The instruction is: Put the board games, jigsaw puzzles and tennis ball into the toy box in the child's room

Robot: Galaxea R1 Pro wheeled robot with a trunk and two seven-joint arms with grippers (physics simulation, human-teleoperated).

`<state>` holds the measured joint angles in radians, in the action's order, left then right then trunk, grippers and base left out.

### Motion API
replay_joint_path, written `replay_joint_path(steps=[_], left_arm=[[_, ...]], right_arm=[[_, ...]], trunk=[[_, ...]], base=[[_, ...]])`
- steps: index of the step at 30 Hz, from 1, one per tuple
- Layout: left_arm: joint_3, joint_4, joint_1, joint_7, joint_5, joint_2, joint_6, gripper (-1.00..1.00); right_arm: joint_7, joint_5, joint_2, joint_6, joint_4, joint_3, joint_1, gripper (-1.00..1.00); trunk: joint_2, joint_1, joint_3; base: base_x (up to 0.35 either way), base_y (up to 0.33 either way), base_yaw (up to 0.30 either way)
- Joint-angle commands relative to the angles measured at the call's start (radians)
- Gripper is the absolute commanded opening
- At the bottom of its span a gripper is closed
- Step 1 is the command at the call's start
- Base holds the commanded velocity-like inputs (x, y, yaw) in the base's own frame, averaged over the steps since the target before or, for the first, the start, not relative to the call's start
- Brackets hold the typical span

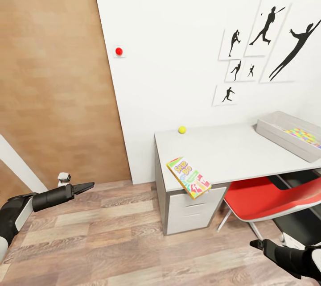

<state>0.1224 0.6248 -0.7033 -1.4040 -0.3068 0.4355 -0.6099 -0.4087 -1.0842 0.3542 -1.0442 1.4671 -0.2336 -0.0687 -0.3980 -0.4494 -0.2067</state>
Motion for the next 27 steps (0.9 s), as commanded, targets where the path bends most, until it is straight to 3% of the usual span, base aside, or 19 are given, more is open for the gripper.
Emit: replay_joint_path(steps=[1, 12, 27], left_arm=[[0.000, 0.000, -0.001, -0.003, -0.001, 0.000, -0.010, 1.00], [0.000, 0.000, -0.001, -0.003, -0.001, 0.000, -0.009, 1.00], [0.000, 0.000, -0.001, -0.001, -0.001, 0.000, -0.010, 1.00]], right_arm=[[-0.010, -0.010, 0.000, -0.003, 0.001, 0.005, -0.001, 1.00], [-0.010, -0.010, 0.000, -0.003, 0.001, 0.016, -0.002, 1.00], [-0.012, -0.015, 0.000, -0.003, 0.001, 0.014, -0.004, 1.00]], trunk=[[-0.002, -0.001, 0.000], [-0.002, -0.001, 0.018], [-0.002, -0.001, 0.030]], base=[[0.000, 0.000, 0.062], [-0.026, -0.017, 0.063], [-0.046, -0.131, 0.054]])
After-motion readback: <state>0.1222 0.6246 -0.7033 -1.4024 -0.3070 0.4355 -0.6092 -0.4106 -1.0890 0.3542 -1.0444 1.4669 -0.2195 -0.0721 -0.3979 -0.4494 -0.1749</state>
